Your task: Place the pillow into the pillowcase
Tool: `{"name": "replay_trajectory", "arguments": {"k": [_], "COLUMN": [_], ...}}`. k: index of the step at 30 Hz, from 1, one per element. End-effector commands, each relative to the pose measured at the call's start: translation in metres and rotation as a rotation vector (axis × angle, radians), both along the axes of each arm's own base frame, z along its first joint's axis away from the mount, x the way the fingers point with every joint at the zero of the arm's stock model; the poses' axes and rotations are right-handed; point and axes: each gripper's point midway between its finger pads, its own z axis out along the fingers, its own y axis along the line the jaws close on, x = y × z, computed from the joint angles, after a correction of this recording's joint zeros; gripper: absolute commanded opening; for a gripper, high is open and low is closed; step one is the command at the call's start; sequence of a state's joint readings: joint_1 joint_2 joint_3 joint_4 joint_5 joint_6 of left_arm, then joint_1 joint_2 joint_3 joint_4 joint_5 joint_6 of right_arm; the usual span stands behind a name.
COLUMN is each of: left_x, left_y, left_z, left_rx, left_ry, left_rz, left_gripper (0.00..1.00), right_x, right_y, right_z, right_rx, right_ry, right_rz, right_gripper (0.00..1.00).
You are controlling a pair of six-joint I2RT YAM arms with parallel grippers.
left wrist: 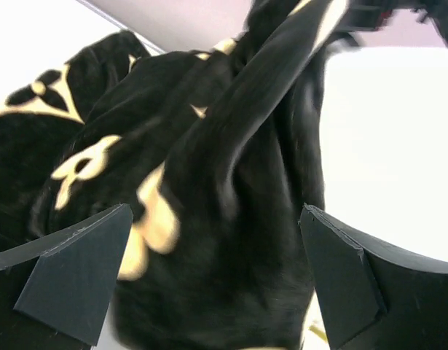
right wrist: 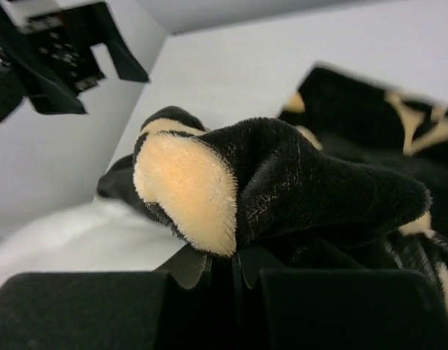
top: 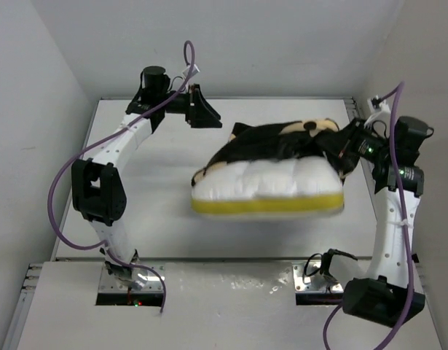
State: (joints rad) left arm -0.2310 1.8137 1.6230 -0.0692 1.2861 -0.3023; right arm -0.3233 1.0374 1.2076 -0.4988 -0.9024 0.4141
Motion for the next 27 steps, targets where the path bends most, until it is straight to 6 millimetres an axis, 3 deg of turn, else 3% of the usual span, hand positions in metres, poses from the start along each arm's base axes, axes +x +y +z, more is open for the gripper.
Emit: {"name": "replay_trajectory", "arguments": {"k": [1,3,4,5,7,8,14,17,19,21,22,23,24,27], "left_x": [-0.022,-0.038,-0.052,-0.055,-0.065,-0.082,-0.119,-0.129,-0.134,-0.130,-0.114,-0.104,-0.081,-0.056], "left_y": [-0.005,-0.009,-0.007,-0.009,-0.007,-0.002,0.025,0.026,0.019,0.013,0.006,0.007,0.005,0.005], "left_z": [-0.022,-0.048,-0.067,-0.079,-0.103,-0.114,-0.199,-0.205,-0.197,-0.195,-0.202,-0.208,-0.215,-0.220], "left_rx": [0.011,0.055,0.100,0.133,0.180,0.221,0.421,0.411,0.395,0.425,0.435,0.489,0.521,0.509], "left_ry": [-0.014,-0.018,0.085,-0.025,-0.016,-0.033,-0.026,-0.097,-0.158,-0.188,-0.252,-0.209,-0.196,-0.175], "left_rz": [-0.126,-0.172,-0.186,-0.213,-0.262,-0.320,-0.453,-0.490,-0.519,-0.495,-0.457,-0.393,-0.281,-0.163], "left_gripper": [1.00,1.00,1.00,1.00,1.00,1.00,1.00,1.00,1.00,1.00,1.00,1.00,1.00,1.00], "right_x": [-0.004,-0.003,-0.003,-0.003,-0.001,-0.001,0.000,-0.004,-0.005,-0.005,-0.004,-0.004,-0.004,-0.006], "right_y": [-0.007,-0.010,-0.014,-0.016,-0.019,-0.019,-0.016,-0.016,-0.016,-0.017,-0.017,-0.016,-0.017,-0.015], "right_z": [-0.027,-0.025,-0.025,-0.024,-0.018,-0.017,0.000,-0.011,-0.021,-0.028,-0.029,-0.029,-0.028,-0.027], "right_rx": [0.043,0.044,0.047,0.048,0.043,0.050,0.062,0.054,0.049,0.053,0.051,0.054,0.053,0.046], "right_ry": [0.019,-0.004,0.003,0.008,0.009,0.017,-0.025,-0.006,0.018,0.036,0.031,0.030,0.025,0.018], "right_rz": [-0.015,-0.030,-0.044,-0.048,-0.059,-0.060,-0.076,-0.087,-0.088,-0.091,-0.091,-0.086,-0.087,-0.081], "right_gripper": [0.00,0.00,0.00,0.00,0.00,0.00,0.00,0.00,0.00,0.00,0.00,0.00,0.00,0.00]}}
